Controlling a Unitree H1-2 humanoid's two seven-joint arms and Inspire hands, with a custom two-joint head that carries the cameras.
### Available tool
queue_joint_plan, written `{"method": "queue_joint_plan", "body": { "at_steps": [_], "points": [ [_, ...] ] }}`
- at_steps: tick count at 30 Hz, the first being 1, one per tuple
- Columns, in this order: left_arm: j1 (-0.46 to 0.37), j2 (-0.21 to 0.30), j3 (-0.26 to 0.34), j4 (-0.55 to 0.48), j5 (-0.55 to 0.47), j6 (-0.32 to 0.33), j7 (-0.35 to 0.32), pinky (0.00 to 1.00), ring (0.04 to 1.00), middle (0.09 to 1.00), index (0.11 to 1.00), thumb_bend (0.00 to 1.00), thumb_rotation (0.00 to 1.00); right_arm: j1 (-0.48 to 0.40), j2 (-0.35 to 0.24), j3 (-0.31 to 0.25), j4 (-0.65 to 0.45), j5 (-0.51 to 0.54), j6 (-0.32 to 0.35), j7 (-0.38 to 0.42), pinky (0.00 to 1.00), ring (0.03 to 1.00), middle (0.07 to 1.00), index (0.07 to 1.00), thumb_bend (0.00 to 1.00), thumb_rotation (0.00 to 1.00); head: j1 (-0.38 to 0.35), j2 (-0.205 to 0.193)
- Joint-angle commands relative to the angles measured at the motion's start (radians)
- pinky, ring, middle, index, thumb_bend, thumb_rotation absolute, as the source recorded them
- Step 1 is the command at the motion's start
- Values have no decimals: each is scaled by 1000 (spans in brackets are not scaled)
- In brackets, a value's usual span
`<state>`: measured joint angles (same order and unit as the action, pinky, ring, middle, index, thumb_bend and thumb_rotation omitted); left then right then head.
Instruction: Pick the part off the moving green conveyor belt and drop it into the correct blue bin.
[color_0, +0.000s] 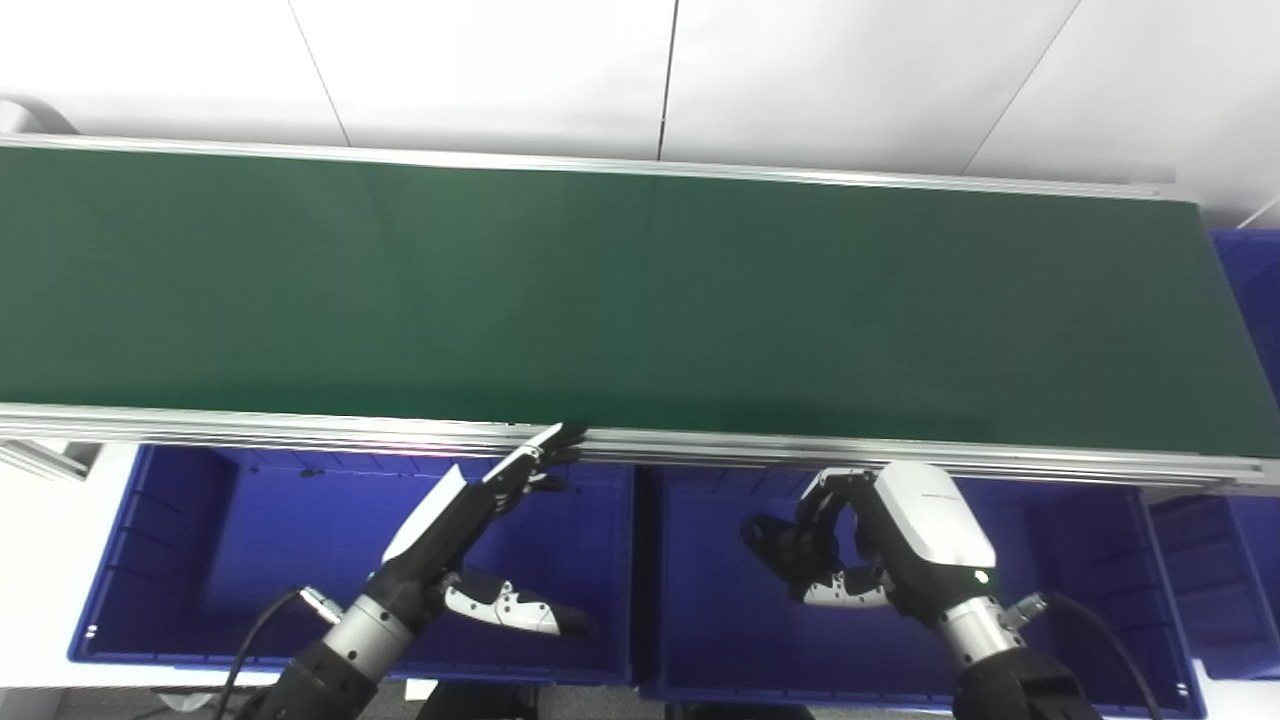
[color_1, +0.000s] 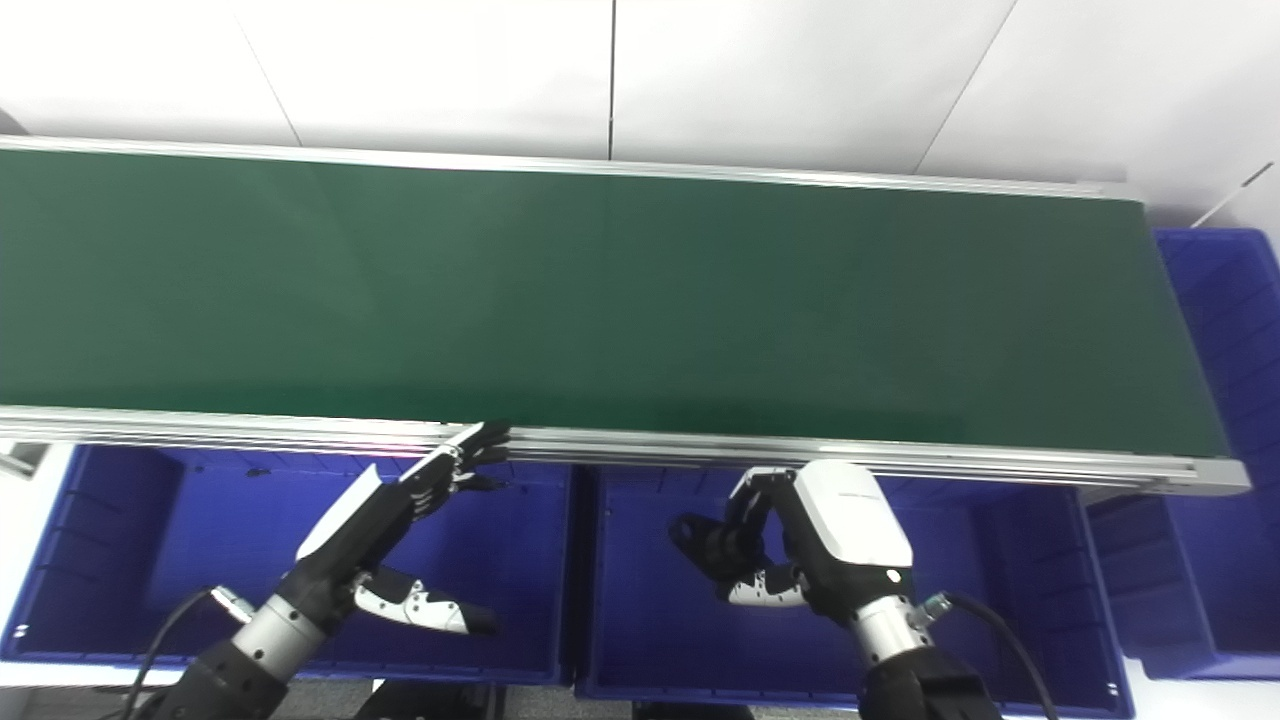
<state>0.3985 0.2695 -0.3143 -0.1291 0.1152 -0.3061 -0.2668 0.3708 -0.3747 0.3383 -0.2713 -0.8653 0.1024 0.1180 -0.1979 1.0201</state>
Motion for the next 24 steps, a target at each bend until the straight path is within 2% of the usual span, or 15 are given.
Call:
{"method": "queue_joint_plan", "body": {
  "at_steps": [1, 3, 4, 6, 8, 9, 11, 12, 13, 14, 15, 17, 19, 23, 24],
  "points": [
    [-7, 10, 7, -41, -15, -11, -10, 811, 906, 947, 960, 885, 256, -23, 6, 9, 7, -11, -9, 11, 170, 238, 470, 485, 531, 0, -4, 10],
    [-4, 11, 12, -52, -34, 8, -17, 819, 909, 945, 956, 889, 246, -40, 17, 12, 37, -13, 0, 19, 213, 281, 472, 485, 530, 0, -9, 15],
    [-2, 12, 15, -58, -40, 16, -20, 824, 912, 946, 956, 889, 245, -48, 23, 14, 52, -17, 3, 22, 231, 296, 428, 506, 524, 0, -17, 19],
    [0, 14, 20, -65, -43, 24, -24, 824, 912, 946, 956, 890, 249, -71, 27, 27, 88, -40, 16, 42, 257, 320, 410, 518, 522, 0, -22, 21],
    [2, 17, 23, -68, -41, 24, -28, 822, 911, 948, 958, 894, 262, -95, 28, 47, 109, -70, 51, 102, 297, 366, 453, 505, 523, 0, -22, 19],
    [3, 18, 25, -69, -39, 24, -28, 821, 910, 947, 958, 893, 265, -105, 30, 59, 100, -94, 89, 161, 342, 422, 453, 527, 518, 2, -22, 20],
    [6, 20, 27, -68, -43, 21, -30, 820, 911, 949, 959, 891, 272, -123, 27, 85, 81, -138, 156, 279, 560, 637, 672, 739, 555, 438, -23, 20],
    [9, 20, 27, -68, -47, 19, -32, 821, 912, 950, 958, 894, 271, -127, 24, 94, 68, -152, 177, 323, 648, 730, 764, 799, 625, 633, -24, 18],
    [11, 20, 28, -68, -49, 22, -32, 821, 913, 950, 958, 894, 275, -123, 25, 93, 50, -151, 194, 348, 712, 792, 821, 839, 676, 775, -24, 18],
    [14, 21, 28, -69, -50, 22, -33, 820, 912, 949, 957, 897, 278, -114, 27, 88, 29, -147, 209, 365, 774, 845, 869, 878, 733, 869, -21, 14],
    [16, 21, 27, -70, -51, 22, -34, 821, 913, 950, 958, 898, 282, -101, 29, 82, 1, -144, 220, 375, 798, 873, 895, 901, 765, 919, -21, 14],
    [23, 21, 27, -77, -43, 22, -33, 819, 913, 950, 957, 900, 289, -74, 32, 67, -42, -131, 228, 375, 824, 892, 911, 922, 779, 960, -15, 14],
    [32, 21, 26, -87, -44, 29, -35, 820, 915, 950, 956, 898, 280, -23, 45, 26, -96, -74, 198, 312, 837, 893, 912, 918, 767, 943, -2, 11],
    [45, 25, 27, -96, -35, 23, -34, 815, 916, 950, 955, 896, 272, 91, 81, -47, -192, 55, 67, 114, 834, 876, 889, 897, 783, 867, 10, 9],
    [46, 26, 27, -96, -33, 18, -34, 810, 913, 949, 954, 893, 268, 119, 91, -59, -216, 99, 23, 68, 802, 866, 883, 897, 782, 861, 10, 8]
  ]
}}
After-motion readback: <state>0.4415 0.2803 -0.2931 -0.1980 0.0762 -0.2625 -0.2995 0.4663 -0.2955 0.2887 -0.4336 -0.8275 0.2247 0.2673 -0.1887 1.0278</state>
